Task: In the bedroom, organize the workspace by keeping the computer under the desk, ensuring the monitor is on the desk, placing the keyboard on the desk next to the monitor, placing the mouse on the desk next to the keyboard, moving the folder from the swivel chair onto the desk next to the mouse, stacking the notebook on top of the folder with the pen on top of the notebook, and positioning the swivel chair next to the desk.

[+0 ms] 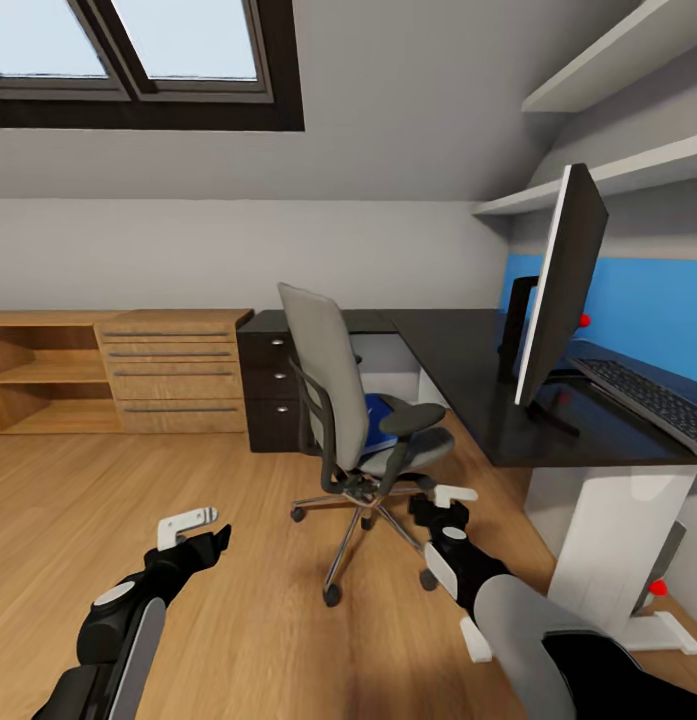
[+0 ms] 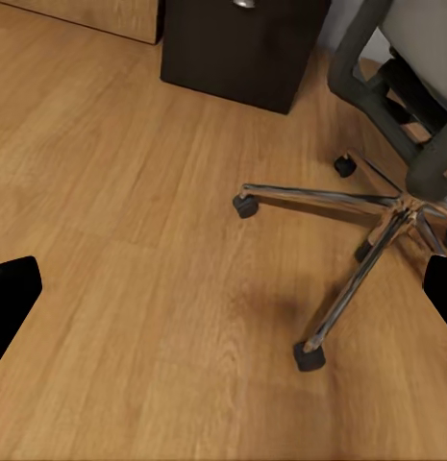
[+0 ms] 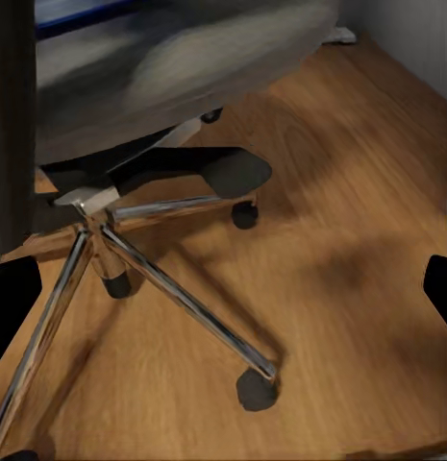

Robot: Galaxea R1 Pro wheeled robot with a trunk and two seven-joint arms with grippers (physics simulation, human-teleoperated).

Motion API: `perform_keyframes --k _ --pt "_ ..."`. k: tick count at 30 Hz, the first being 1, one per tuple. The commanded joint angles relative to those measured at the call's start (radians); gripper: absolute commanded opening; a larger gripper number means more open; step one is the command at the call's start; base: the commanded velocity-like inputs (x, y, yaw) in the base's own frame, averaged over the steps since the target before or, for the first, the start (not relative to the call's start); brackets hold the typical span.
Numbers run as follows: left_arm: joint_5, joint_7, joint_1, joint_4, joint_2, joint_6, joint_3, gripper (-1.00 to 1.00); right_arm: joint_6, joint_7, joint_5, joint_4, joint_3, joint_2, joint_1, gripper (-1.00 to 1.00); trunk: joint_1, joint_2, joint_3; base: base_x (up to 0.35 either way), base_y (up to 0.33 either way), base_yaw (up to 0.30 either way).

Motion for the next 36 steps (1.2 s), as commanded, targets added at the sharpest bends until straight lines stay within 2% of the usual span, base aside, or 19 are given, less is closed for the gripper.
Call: perform_keyframes --k 1,8,25,36 --pt "0.011 0.007 -0.001 -0.001 -0.001 0.005 0.003 1.0 -0.005 -0.001 -0.002 0.002 -0.007 -0.004 -0.001 1.0 0.0 0.0 -0.001 0.018 0.0 0.0" --pt "0.01 0.007 -0.001 -0.002 -0.001 0.004 0.024 1.0 -0.005 -0.002 -0.003 0.003 -0.017 -0.017 -0.001 1.0 0.0 0.0 -0.001 0.098 0.0 0.0" --pt "0.01 0.007 -0.001 -0.002 -0.002 0.004 0.025 1.0 -0.009 -0.001 -0.001 0.002 -0.017 -0.019 -0.001 1.0 0.0 0.0 -0.001 0.269 0.0 0.0" --pt "0.01 0.007 -0.001 0.0 -0.002 0.004 0.025 1.0 -0.095 -0.003 0.0 0.0 -0.015 -0.018 -0.001 1.0 0.0 0.0 -0.001 0.011 0.0 0.0"
